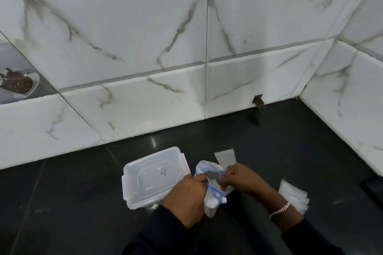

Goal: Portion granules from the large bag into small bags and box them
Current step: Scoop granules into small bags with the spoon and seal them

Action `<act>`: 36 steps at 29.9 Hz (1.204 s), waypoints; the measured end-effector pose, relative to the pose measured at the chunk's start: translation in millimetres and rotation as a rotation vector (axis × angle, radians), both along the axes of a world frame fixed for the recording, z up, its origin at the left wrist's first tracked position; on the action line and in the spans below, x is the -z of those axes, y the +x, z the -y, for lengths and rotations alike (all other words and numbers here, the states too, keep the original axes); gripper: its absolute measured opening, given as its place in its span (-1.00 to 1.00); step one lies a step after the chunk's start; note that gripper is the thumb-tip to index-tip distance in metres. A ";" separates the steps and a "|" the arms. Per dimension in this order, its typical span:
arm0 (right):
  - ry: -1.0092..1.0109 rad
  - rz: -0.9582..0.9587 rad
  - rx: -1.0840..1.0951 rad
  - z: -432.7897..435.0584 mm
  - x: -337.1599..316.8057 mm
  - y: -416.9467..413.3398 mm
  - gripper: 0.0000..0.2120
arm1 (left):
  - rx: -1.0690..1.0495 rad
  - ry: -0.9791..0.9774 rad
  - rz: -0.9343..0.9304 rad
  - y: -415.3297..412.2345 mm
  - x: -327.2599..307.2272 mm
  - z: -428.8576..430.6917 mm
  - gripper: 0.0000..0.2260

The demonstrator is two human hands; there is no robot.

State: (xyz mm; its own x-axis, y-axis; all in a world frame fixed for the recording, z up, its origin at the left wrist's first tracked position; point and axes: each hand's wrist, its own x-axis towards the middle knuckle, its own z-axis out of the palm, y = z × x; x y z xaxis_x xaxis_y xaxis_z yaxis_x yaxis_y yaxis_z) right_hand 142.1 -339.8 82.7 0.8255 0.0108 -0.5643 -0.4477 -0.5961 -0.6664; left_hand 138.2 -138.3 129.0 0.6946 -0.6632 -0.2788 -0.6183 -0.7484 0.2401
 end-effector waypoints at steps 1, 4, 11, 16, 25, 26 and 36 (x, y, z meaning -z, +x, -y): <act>-0.009 0.040 -0.005 0.8 0.7 -1.9 -0.78 | -0.015 0.001 -0.019 -0.8 7.2 -1.7 -0.65; -0.069 0.125 -0.004 2.1 -1.6 -7.9 -0.79 | -0.030 0.055 -0.048 -5.5 10.5 -4.7 -0.58; -0.433 0.246 -0.230 -20.6 -7.1 -9.9 -0.82 | -0.061 -0.022 -0.023 -12.6 10.2 -1.5 -0.56; -0.455 0.118 -0.288 -32.7 -21.2 -5.9 -0.82 | -0.076 -0.159 0.043 -7.4 -10.0 1.1 -0.74; -0.339 0.058 -0.356 -18.8 -6.1 -1.8 -0.86 | -0.110 -0.235 -0.112 14.8 -18.9 17.3 -0.70; -0.310 0.035 -0.352 -16.5 -2.0 -1.7 -0.86 | -0.120 -0.222 -0.119 16.2 -16.9 14.1 -0.71; -0.179 0.245 -0.066 -1.7 -16.0 -2.4 -0.84 | -0.120 -0.115 -0.126 6.5 -3.5 -8.2 -0.67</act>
